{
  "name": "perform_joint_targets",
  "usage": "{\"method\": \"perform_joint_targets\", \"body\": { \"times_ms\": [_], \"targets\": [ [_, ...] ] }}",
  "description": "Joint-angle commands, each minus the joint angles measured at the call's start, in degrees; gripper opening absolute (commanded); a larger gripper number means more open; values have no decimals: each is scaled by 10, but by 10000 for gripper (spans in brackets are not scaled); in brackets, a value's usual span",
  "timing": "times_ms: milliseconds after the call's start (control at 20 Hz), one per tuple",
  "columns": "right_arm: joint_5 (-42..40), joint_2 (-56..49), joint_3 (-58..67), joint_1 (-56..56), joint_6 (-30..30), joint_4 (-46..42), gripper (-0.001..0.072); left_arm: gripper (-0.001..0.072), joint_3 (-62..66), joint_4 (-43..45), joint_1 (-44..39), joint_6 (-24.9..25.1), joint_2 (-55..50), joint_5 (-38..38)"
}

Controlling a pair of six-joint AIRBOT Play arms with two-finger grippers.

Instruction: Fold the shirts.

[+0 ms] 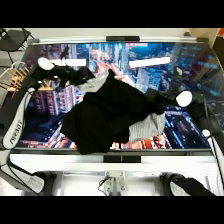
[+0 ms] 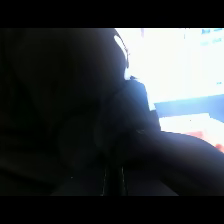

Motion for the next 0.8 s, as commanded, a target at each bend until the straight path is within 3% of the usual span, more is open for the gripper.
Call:
{"method": "perform_joint_targets", "body": {
  "times_ms": [0, 50, 150, 250, 350, 600, 750],
  "targets": [
    [-21, -10, -7, 0, -25, 0, 68, 591, 49, 10, 93, -38, -2, -232],
    [-10, -2, -7, 0, -29, -11, 68, 476, 49, 38, 121, -40, 19, -270],
    [19, 16, -7, 0, -29, -41, 68, 466, 19, 182, 147, -64, 82, -325],
    [50, 30, -7, 0, -34, -77, 68, 483, -82, 284, 144, -64, 169, -318],
    [76, 32, -7, 0, -34, -95, 68, 720, -242, 276, 137, -84, 259, -269],
    [111, 32, -7, 0, -33, -96, 68, 720, -600, 126, 126, -101, 407, -58],
    [115, 32, -7, 0, -33, -95, 68, 720, -675, 25, 109, -52, 397, 36]
  ]
}}
